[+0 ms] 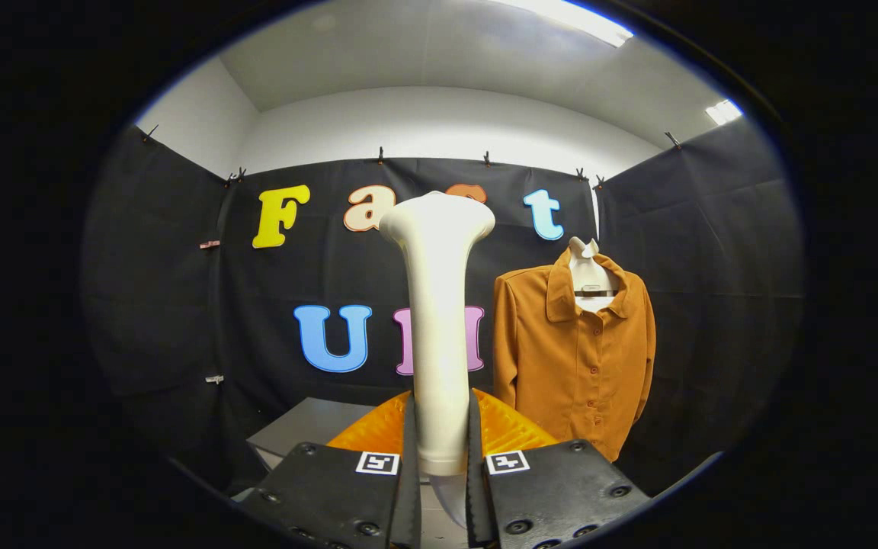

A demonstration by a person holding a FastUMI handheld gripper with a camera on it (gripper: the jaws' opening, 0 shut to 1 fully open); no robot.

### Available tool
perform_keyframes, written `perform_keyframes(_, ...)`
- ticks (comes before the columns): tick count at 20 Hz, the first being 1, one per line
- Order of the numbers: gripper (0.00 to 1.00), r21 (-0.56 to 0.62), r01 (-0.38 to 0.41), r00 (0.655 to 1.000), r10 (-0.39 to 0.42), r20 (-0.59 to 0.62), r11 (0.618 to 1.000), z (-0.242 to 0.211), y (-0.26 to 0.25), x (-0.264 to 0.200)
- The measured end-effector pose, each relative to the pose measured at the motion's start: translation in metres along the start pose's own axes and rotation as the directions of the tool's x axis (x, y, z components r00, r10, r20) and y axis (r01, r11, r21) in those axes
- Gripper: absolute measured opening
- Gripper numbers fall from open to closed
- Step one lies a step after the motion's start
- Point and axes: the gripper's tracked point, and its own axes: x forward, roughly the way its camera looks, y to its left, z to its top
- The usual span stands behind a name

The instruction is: Iron the clothes twice with a garment steamer, once on the left side and once on the right side.

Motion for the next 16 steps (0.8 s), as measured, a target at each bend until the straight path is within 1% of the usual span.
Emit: perform_keyframes(16,0.27,0.006,0.009,1.000,-0.009,-0.003,1.000,0.0009,-0.0061,-0.0041)
